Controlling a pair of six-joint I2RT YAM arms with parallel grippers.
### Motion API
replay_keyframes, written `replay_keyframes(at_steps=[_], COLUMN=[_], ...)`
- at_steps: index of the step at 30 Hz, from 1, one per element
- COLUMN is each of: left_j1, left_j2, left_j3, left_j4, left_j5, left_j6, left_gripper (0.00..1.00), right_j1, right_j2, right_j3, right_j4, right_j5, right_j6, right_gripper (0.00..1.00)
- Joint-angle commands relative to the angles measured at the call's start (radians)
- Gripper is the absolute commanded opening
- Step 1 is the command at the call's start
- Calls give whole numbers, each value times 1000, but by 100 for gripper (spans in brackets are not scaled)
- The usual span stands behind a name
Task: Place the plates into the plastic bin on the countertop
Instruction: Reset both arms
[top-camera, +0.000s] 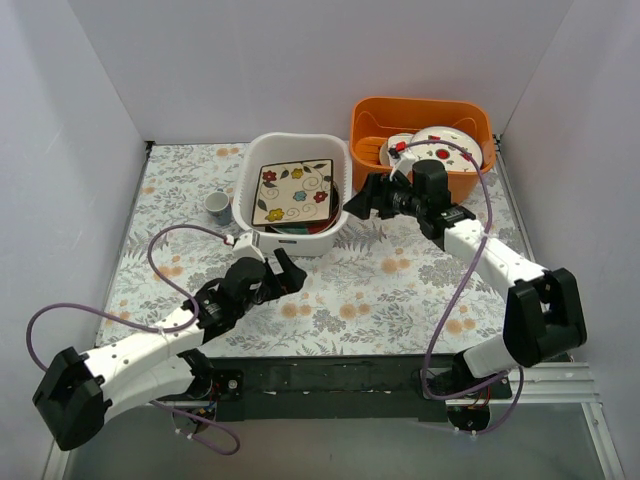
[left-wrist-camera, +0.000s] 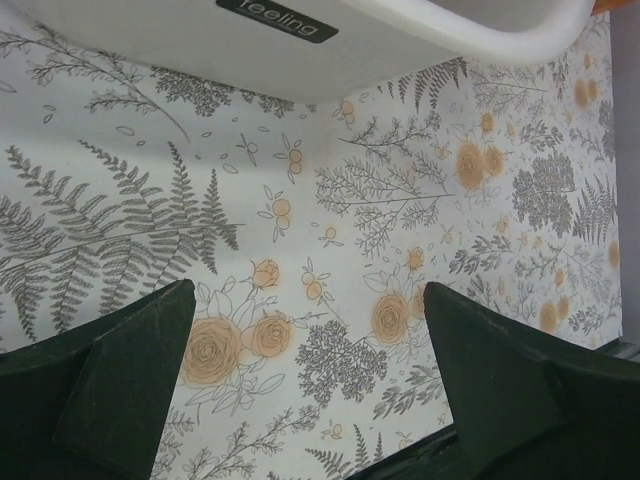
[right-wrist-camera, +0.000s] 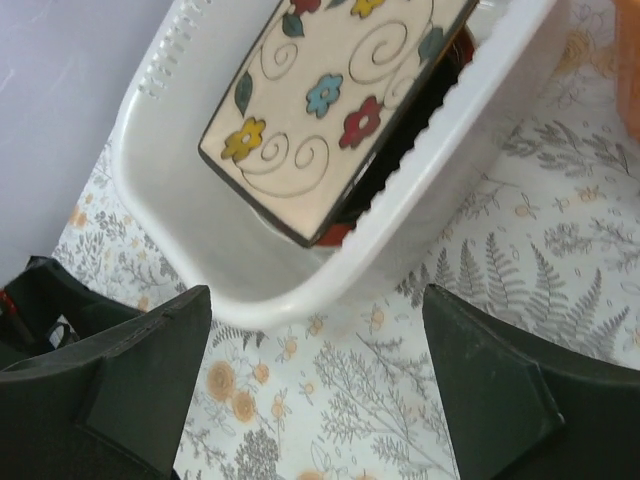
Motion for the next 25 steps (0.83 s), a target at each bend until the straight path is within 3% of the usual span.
replay_keyframes(at_steps=[1, 4, 13, 25], left_j1=[-6, -6, -6, -4], left_j2=[96, 139, 149, -124], left_j3=[82, 119, 172, 77], left_j4=[113, 130, 81, -17], left_j5=[17, 26, 26, -78], left_j6=[57, 91, 155, 123], left_gripper=[98, 98, 98, 98], right_j1=[-5, -5, -5, -6], right_j2=[-129, -208, -350, -485], right_j3=[-102, -173, -346, -543], right_j4=[-21, -56, -70, -28], right_j5=[99, 160, 309, 432], right_j6=[-60, -80, -117, -166], right_gripper=[94, 98, 98, 98])
